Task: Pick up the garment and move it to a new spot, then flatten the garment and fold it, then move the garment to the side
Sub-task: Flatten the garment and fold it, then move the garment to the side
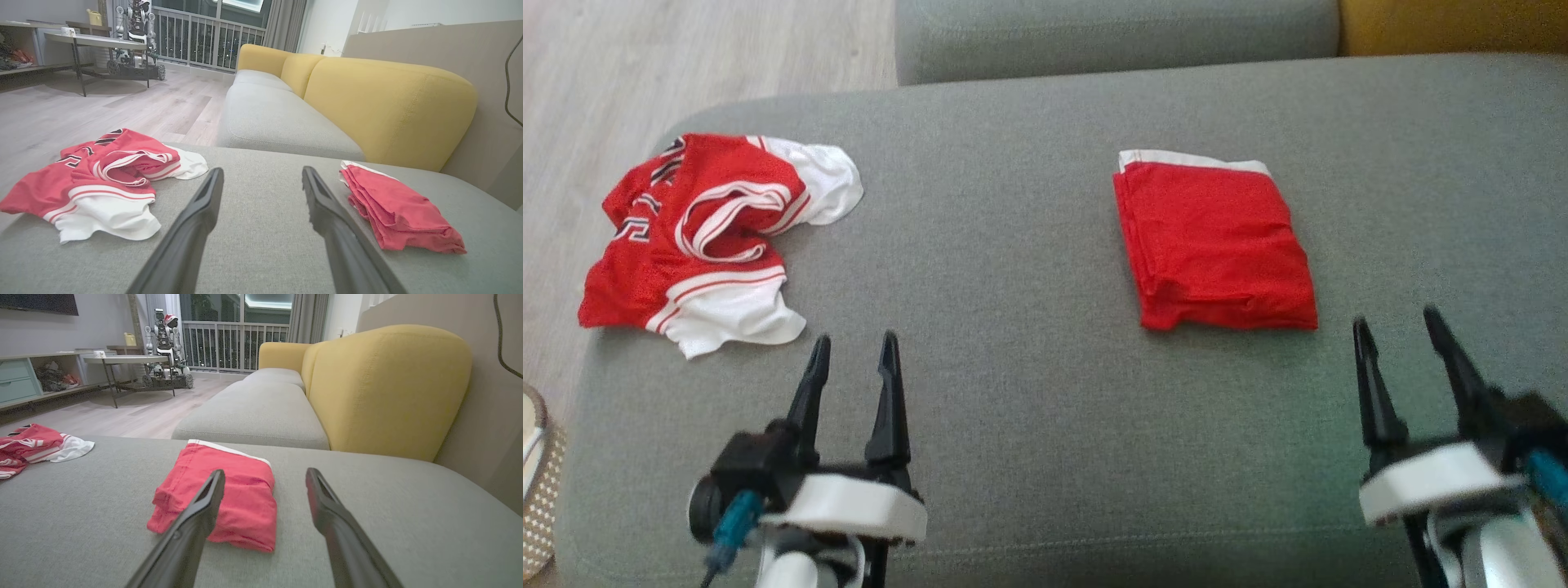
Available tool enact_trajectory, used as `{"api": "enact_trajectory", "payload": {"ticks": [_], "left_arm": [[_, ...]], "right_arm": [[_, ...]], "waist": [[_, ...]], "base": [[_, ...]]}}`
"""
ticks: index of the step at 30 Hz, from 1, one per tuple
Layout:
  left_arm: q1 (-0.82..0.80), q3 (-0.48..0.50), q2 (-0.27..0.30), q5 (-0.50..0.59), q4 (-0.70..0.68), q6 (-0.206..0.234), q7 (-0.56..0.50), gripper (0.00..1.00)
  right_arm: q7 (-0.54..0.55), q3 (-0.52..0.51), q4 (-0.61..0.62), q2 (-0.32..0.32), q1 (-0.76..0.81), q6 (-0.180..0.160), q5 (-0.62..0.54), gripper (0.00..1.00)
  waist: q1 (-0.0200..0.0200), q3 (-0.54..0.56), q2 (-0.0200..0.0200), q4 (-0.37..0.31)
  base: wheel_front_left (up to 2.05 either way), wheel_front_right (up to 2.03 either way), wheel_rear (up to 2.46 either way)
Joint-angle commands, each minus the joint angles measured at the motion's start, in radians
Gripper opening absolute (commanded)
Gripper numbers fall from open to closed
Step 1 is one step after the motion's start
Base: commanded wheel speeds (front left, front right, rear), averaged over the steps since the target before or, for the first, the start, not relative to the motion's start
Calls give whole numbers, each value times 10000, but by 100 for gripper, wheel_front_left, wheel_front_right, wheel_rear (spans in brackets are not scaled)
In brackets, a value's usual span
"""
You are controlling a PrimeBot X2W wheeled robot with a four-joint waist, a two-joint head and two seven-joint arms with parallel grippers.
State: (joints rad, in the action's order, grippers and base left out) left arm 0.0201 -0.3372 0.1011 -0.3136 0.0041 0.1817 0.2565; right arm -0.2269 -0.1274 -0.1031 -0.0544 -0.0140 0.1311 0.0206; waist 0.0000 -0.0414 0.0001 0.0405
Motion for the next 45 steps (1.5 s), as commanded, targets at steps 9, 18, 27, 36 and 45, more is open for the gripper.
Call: {"api": "enact_trajectory", "payload": {"ticks": [9,18,27,36,45], "left_arm": [[467,716,-274,838,-546,-496,53,100],[799,905,-413,1601,-165,-755,53,100],[884,847,-480,1865,141,-810,53,100],[867,796,-500,1933,165,-843,53,100],[733,650,-507,1966,100,-828,53,100]], "right_arm": [[-344,372,1113,37,888,-4,430,100],[-347,697,1081,40,1300,-4,334,100],[-347,812,946,40,1361,-4,401,100],[-348,823,918,41,1408,-4,433,100],[-348,919,46,41,773,-4,1761,100]], "waist": [[0,491,-1,42],[0,752,-1,124],[0,859,-1,213],[0,806,-1,325],[0,402,-1,577]], "base": [[0,0,0],[0,0,0],[0,0,0],[0,0,0],[0,0,0]]}}
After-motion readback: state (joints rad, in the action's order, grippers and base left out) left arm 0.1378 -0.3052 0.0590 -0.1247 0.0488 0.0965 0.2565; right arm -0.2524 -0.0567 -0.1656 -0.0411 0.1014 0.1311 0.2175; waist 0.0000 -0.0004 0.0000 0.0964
